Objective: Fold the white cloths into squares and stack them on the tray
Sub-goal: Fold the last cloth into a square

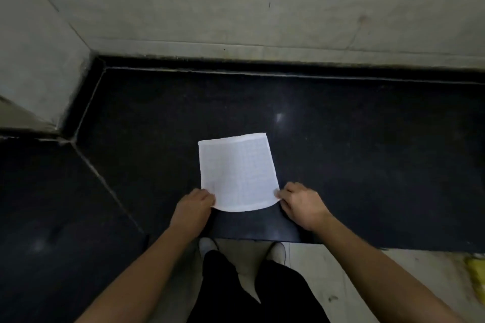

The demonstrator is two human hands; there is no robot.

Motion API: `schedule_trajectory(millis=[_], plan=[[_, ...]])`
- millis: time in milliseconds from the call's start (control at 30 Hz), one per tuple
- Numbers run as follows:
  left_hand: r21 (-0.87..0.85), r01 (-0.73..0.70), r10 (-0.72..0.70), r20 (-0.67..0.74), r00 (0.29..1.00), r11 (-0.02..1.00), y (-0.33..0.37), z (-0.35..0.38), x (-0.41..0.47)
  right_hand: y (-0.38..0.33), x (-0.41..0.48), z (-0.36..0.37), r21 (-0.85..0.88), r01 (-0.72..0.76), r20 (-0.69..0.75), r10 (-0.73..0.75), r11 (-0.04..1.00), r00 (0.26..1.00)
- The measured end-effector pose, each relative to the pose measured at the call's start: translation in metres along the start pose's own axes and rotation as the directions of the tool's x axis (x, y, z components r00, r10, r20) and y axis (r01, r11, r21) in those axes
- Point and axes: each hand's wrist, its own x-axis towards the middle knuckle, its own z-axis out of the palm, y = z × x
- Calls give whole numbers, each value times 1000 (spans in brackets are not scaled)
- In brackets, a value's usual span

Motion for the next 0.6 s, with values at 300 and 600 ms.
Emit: schedule_trajectory(millis=[300, 600], plan=[[-44, -49, 52, 66, 996, 998, 4, 8, -36, 1, -39, 24, 36, 58, -153, -52, 998, 987], [-716, 558, -540, 297, 788, 420, -24, -39, 13, -1, 21, -13, 717, -379, 161, 390, 585, 907]])
